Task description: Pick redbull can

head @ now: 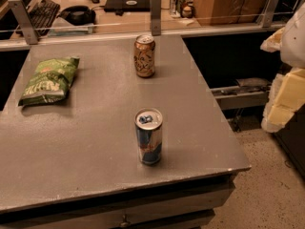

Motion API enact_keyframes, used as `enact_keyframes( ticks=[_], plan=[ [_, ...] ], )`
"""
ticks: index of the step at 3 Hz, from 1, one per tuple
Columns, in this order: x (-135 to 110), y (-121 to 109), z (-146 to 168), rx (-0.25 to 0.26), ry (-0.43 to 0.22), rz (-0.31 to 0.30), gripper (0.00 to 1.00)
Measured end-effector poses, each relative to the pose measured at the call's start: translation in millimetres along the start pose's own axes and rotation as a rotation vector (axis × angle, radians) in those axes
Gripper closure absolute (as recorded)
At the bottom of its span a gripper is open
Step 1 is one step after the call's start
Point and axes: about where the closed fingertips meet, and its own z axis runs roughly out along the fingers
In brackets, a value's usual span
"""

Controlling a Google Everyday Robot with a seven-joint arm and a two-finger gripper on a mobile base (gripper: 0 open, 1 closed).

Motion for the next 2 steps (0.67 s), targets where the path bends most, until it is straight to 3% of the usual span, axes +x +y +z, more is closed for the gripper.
enact_keyframes(
  ticks=[1,2],
  plan=[
    [0.0,0.0,0.0,0.000,0.000,0.000,0.00],
    [-11.2,0.5,4.4,-0.022,-0.068,-0.016,0.00]
  ],
)
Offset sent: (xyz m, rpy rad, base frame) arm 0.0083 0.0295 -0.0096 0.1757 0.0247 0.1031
